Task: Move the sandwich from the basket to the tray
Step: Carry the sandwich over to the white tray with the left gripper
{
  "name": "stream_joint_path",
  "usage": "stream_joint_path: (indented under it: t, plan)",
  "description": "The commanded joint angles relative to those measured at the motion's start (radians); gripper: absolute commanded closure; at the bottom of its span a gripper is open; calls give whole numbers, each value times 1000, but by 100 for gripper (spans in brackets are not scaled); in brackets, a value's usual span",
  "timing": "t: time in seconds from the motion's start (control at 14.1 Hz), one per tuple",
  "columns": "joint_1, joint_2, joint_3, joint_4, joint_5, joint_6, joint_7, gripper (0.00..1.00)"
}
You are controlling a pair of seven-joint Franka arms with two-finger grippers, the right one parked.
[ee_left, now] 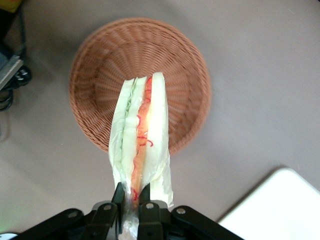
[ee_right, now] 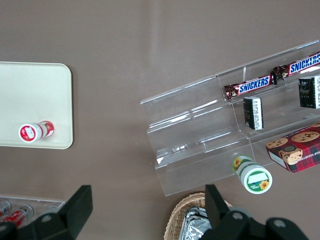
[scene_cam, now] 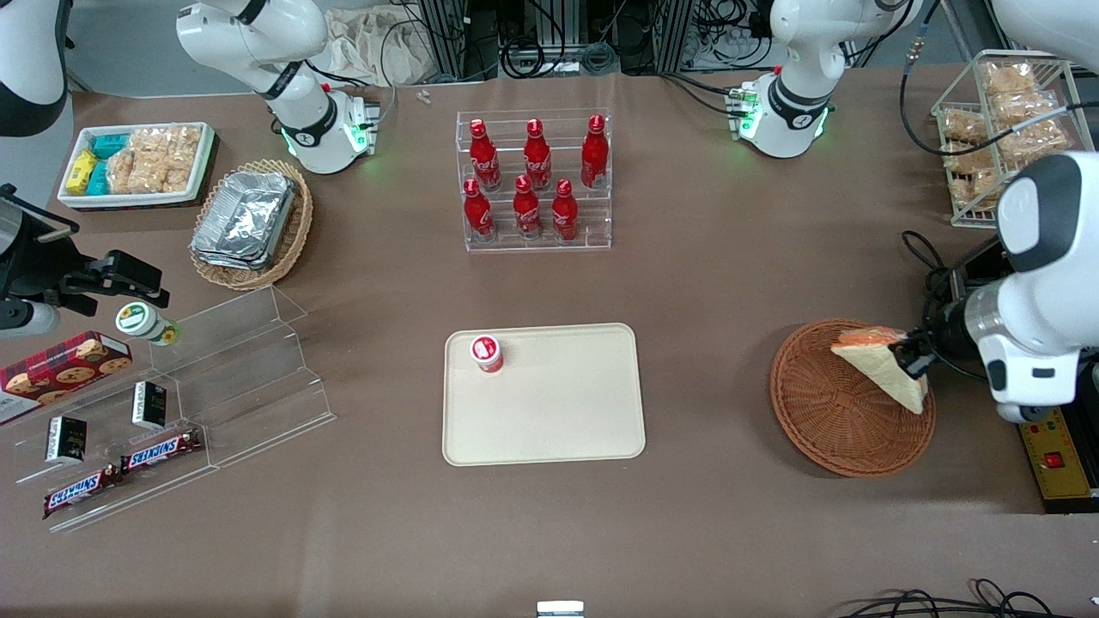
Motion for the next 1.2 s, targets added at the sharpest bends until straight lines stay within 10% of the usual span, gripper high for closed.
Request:
stream_joint_path:
  t: [0.0, 1.13]
  plan:
    - [-2, -7, -55, 7, 14, -18, 73, 100]
    - [-199, 96, -186, 4, 120, -30, 185, 100]
